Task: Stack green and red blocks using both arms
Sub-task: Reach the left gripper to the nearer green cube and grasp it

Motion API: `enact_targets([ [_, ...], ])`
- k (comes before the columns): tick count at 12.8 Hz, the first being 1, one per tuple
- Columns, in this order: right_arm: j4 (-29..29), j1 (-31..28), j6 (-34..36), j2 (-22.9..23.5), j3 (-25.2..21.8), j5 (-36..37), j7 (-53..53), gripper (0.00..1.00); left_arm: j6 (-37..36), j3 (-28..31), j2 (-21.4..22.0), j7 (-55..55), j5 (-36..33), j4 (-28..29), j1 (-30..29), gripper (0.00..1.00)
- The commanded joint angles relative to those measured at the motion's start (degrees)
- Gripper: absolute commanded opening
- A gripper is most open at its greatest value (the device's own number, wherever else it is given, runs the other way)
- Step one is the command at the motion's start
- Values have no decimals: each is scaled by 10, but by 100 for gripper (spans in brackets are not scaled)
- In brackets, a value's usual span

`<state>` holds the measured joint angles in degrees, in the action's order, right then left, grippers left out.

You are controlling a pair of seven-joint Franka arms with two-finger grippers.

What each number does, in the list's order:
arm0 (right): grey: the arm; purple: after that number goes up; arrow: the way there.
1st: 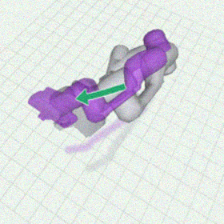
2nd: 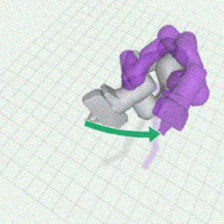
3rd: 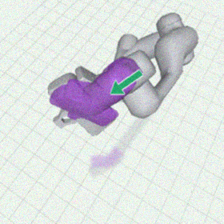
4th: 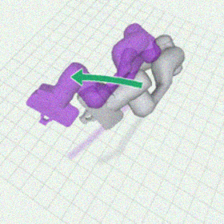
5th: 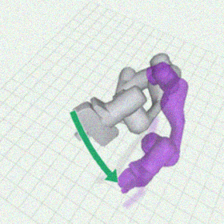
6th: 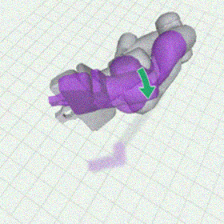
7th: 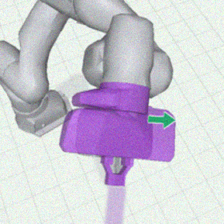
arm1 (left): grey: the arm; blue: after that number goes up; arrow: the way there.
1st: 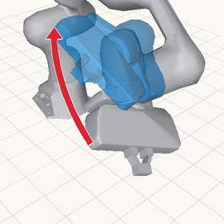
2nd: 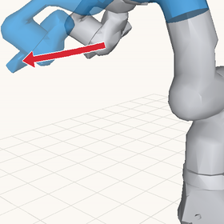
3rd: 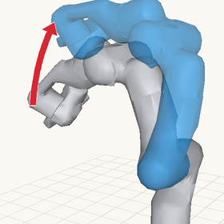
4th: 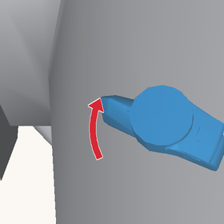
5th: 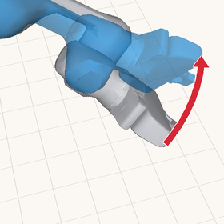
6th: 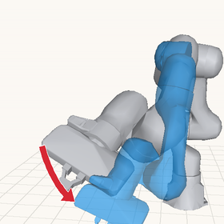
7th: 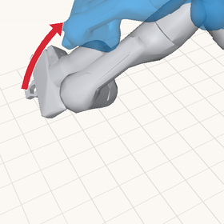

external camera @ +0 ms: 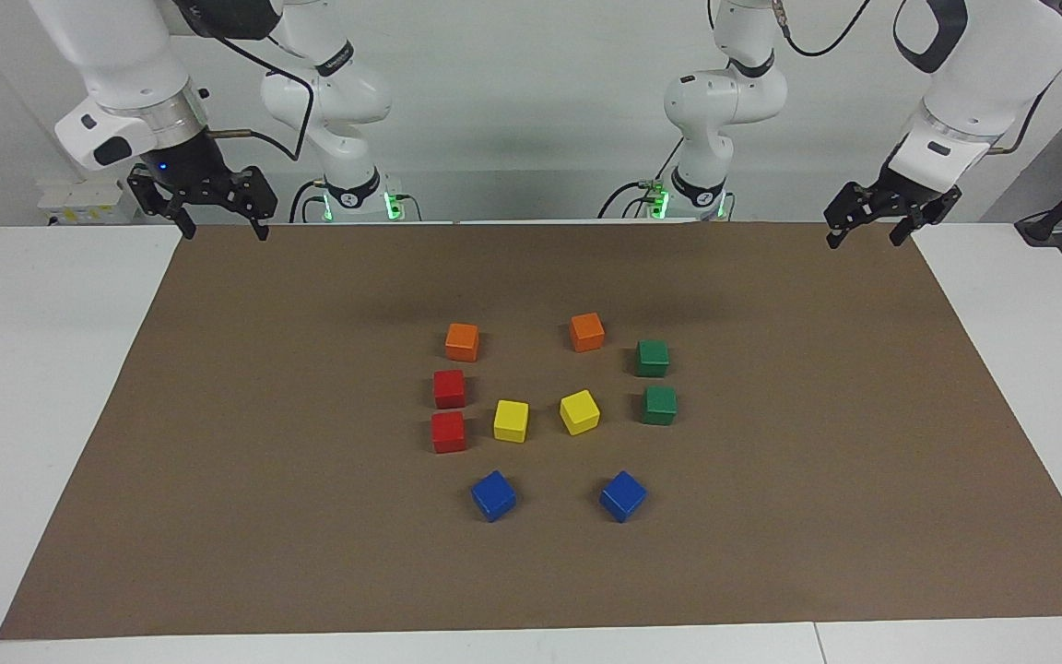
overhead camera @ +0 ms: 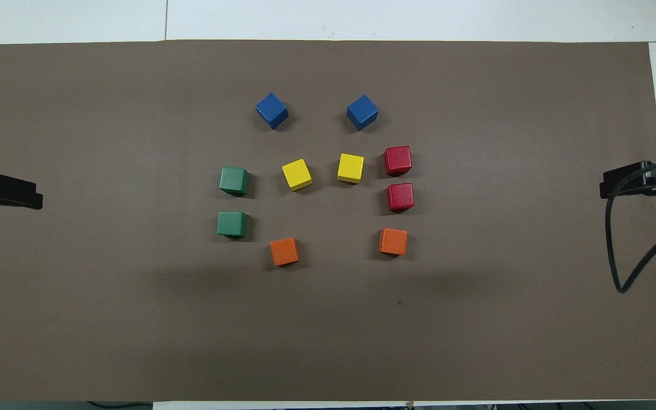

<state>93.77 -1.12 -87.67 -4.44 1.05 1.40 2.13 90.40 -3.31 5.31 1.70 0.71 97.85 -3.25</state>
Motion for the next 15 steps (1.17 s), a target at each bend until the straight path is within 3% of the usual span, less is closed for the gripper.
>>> enact_targets([
  [1, -10, -12, 8, 5, 5, -10, -5, 100, 5, 4, -5, 1, -7, -8, 7, 100],
  [8, -10, -11, 7, 5, 5, -10, -5, 100, -2, 9, 3, 9, -7, 7, -3, 100],
  [10, -5, -7, 7, 3, 5, -9, -4, 100, 6, 8, 19, 8, -7, 42, 5, 100],
  [13, 1, -7, 11, -1, 5, -9, -4, 100, 105, 4, 65, -40, -7, 151, 69, 100],
  [15, 1, -7, 11, -1, 5, -9, -4, 100, 128, 4, 59, -93, -6, 158, 124, 100],
])
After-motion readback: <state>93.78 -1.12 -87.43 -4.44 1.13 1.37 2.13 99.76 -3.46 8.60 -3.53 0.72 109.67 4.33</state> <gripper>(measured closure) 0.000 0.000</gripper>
